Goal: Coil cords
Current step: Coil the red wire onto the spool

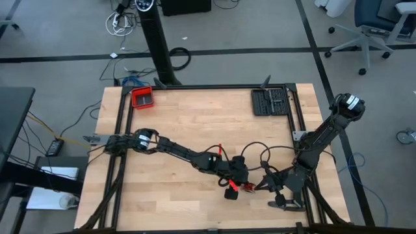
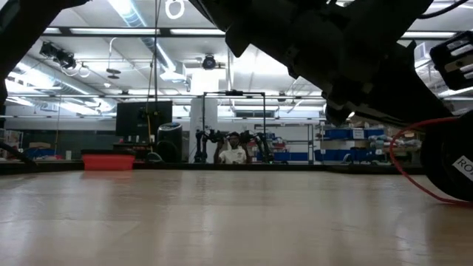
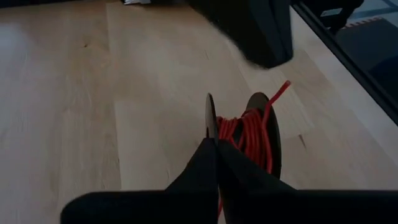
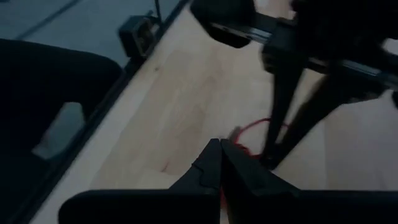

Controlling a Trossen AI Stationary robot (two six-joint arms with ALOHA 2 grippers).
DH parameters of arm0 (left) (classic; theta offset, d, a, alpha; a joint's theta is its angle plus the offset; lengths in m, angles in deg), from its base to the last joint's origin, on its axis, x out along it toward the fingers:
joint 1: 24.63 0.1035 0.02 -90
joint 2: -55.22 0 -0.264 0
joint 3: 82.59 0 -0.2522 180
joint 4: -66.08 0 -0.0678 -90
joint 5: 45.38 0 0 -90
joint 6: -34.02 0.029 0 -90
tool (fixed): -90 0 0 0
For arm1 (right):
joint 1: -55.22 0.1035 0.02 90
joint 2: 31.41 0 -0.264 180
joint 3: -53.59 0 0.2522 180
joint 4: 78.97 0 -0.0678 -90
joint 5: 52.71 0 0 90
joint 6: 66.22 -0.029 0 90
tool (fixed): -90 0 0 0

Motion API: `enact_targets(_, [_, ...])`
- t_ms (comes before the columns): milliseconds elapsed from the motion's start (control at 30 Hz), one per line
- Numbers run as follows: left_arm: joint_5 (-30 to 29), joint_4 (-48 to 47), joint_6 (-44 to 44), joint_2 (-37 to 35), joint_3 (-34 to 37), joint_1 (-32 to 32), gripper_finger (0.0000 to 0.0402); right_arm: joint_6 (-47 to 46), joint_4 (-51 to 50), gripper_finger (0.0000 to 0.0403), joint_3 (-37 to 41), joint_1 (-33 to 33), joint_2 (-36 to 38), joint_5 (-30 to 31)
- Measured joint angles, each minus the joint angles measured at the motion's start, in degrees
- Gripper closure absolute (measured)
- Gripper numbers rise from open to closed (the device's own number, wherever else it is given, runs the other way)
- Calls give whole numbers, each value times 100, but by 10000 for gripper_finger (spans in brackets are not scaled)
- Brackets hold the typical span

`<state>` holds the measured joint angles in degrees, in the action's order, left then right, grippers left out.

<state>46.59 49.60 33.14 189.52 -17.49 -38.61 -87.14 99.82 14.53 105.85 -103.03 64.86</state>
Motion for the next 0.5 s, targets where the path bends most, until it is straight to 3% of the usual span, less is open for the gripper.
enact_targets(233, [-18,-29,-126,0,0,0,401,-128,-58,375,0,183,68,-36])
enact_targets(500, [-23,-36,-239,0,0,2,401,-334,-33,309,0,61,-67,141])
